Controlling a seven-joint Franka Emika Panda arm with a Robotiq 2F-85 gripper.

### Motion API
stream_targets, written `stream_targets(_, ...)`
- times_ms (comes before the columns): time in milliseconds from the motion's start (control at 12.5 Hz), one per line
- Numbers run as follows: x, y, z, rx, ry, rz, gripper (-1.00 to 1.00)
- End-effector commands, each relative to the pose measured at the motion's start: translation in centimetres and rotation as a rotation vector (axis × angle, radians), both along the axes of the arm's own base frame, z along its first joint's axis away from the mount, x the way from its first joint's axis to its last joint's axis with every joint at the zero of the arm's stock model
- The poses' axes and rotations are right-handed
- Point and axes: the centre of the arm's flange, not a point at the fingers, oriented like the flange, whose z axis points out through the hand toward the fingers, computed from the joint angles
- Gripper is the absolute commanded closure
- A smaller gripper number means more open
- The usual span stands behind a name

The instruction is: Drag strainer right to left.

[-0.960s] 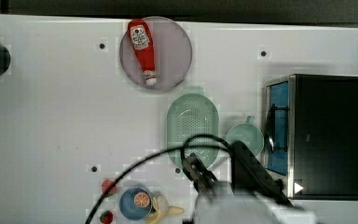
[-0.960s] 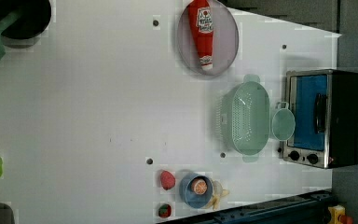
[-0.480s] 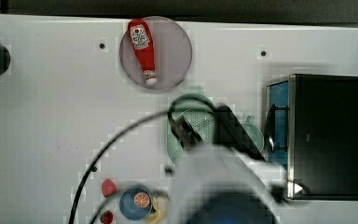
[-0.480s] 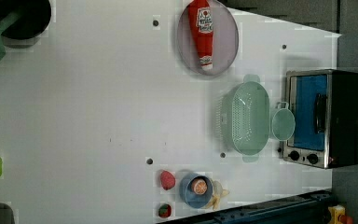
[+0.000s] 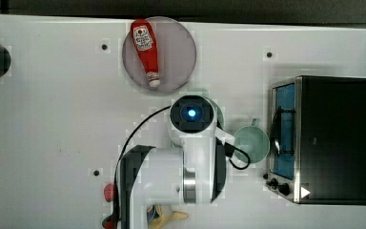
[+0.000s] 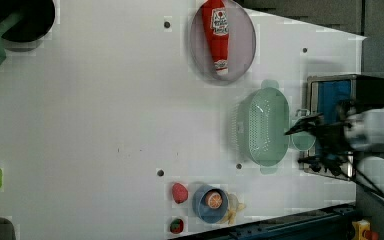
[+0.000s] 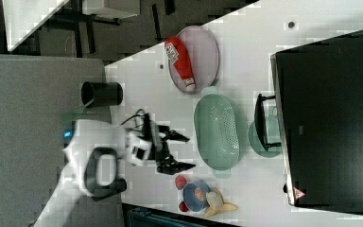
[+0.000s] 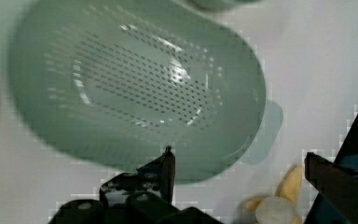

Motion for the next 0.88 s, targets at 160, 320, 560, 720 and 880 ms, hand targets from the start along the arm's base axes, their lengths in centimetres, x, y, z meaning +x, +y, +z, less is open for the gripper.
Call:
stream_targets(160,2.4,-0.2,-2.5,-0.015,-0.141,-0.214,-1.0)
stream_targets(320,2.8,0.1,-6.4,-0.023,-0.17,-0.289,-1.0)
stream_targets(560,2.5,0.8,-11.3,-0.018,-0.205,-0.32,-1.0)
stream_targets(720,1.8,1.0,-14.1,-0.014,-0.204,-0.317,-1.0)
stream_targets(880,1.7,1.4,-15.9,-0.005,-0.215,-0.32,-1.0)
